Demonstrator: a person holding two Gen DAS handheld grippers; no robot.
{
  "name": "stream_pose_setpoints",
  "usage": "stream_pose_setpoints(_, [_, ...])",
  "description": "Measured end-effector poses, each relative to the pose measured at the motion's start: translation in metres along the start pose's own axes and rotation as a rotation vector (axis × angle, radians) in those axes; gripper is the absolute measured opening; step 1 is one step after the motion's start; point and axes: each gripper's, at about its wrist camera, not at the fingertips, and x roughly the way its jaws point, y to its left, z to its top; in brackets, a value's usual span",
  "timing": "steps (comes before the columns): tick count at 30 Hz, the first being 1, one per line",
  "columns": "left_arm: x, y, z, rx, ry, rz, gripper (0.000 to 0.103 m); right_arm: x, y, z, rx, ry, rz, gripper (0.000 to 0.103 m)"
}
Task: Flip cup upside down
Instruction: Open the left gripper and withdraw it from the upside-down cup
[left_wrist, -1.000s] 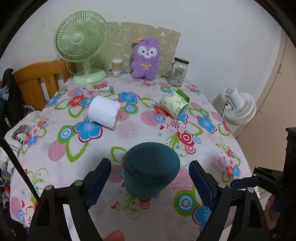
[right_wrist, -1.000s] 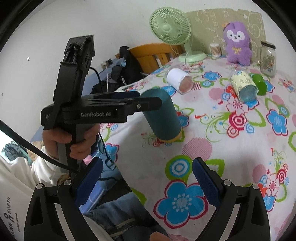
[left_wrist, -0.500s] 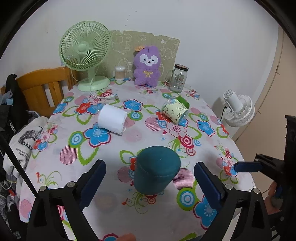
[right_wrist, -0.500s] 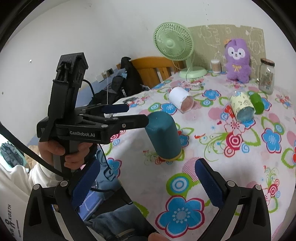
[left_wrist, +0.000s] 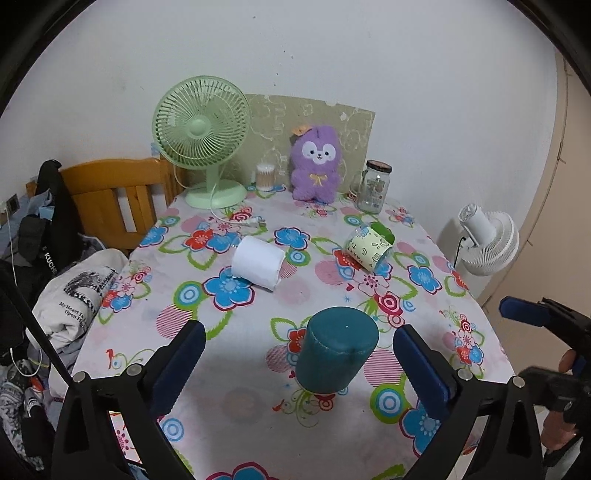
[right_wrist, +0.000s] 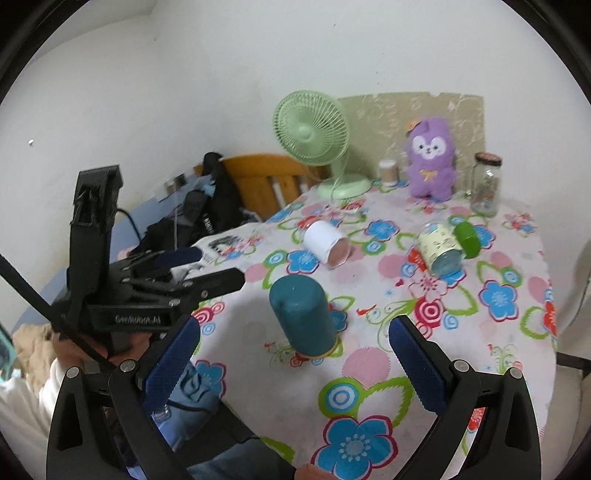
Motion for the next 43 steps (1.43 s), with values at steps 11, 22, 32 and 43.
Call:
stream_pose_setpoints(11, [-0.028, 0.0, -0.011, -0.01, -0.078, 0.041, 0.103, -0.023, 0.03, -0.008, -0.022, -0.099, -0.178, 0.103])
stream_pose_setpoints(22, [-0.062, -0.003, -0.021, -0.012, -0.156, 0.062, 0.103, -0.039, 0.055, -0.013, -0.047, -0.167, -0.226, 0.103])
stream_pose_setpoints(32, [-0.078, -0.003, -0.023, -0.012, -0.189, 0.065, 0.103, -0.046, 0.067, -0.017, -0.064, -0.188, -0.225, 0.103])
stream_pose_setpoints(43, [-0.075, -0.004, -0.027, -0.005, -0.18, 0.066, 0.103, -0.04, 0.066, -0.019, -0.056, -0.176, -0.227, 0.103])
